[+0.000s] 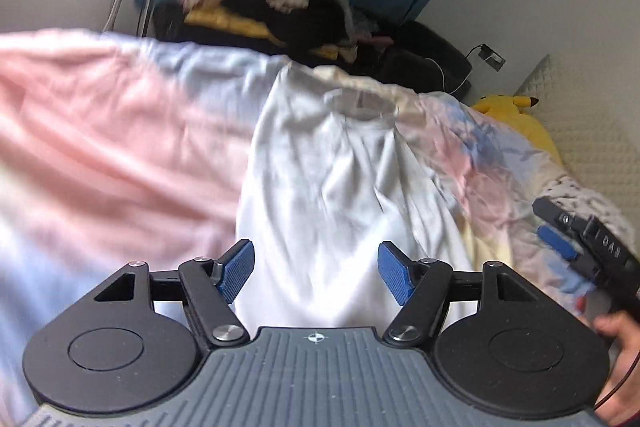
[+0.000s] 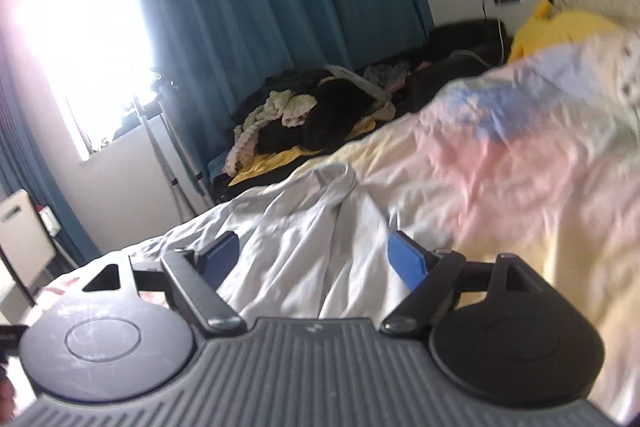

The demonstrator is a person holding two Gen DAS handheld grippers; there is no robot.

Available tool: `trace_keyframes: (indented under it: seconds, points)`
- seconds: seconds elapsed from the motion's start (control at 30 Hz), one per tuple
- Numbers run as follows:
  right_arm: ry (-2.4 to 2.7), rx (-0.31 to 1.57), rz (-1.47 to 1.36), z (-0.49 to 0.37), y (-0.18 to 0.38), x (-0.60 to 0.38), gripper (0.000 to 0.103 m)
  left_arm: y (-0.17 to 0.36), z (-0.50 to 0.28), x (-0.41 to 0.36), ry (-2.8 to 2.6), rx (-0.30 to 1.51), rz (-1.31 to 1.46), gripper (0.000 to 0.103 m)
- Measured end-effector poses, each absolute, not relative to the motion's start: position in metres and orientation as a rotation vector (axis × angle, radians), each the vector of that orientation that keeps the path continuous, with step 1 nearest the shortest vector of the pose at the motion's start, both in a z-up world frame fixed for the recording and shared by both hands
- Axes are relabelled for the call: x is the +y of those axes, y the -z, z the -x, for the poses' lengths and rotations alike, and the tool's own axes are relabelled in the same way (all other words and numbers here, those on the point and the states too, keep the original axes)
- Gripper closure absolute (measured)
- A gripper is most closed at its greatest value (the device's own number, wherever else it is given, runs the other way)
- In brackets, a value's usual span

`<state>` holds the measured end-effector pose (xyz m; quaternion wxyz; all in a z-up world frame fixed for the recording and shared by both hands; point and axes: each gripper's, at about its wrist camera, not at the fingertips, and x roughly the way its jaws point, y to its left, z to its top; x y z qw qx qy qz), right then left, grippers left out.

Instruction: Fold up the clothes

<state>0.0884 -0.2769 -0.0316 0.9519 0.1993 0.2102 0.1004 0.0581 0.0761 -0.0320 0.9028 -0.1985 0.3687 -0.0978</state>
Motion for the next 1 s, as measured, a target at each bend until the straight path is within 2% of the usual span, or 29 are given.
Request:
trace_keyframes:
  seconds: [0.13, 0.2, 0.27, 0.7, 0.73, 0.77, 0.8, 1.0]
  points:
    - [-0.203, 0.453, -0.509, -0.061, 0.045, -0.289, 0.021, 0.051, -0.033, 0.081, 0.211, 0.837, 0.564, 0.046]
    - [-0.202, 0.465, -0.561, -0.048, 0.052, -0.295, 0.021, 0.071, -0.024, 0.088, 0.234, 0.865, 0.696, 0.048]
    - [-0.198, 0.479, -0.607, -0.038, 0.058, -0.301, 0.021, 0.089, -0.021, 0.093, 0.243, 0.899, 0.817, 0.056]
    - [-0.234, 0.577, -0.740, -0.057, 0.081, -0.297, 0.021, 0.129, -0.036, 0.103, 0.131, 0.908, 1.125, 0.056]
    - [-0.233, 0.584, -0.746, -0.059, 0.083, -0.296, 0.021, 0.130, -0.039, 0.103, 0.117, 0.901, 1.130, 0.065]
    - [-0.232, 0.591, -0.752, -0.060, 0.085, -0.297, 0.021, 0.130, -0.040, 0.103, 0.099, 0.886, 1.119, 0.093]
    - [-0.231, 0.597, -0.759, -0.060, 0.086, -0.297, 0.021, 0.128, -0.041, 0.103, 0.077, 0.868, 1.100, 0.101]
    - [-0.213, 0.621, -0.787, -0.058, 0.092, -0.299, 0.021, 0.100, -0.029, 0.129, 0.023, 0.728, 1.157, 0.102]
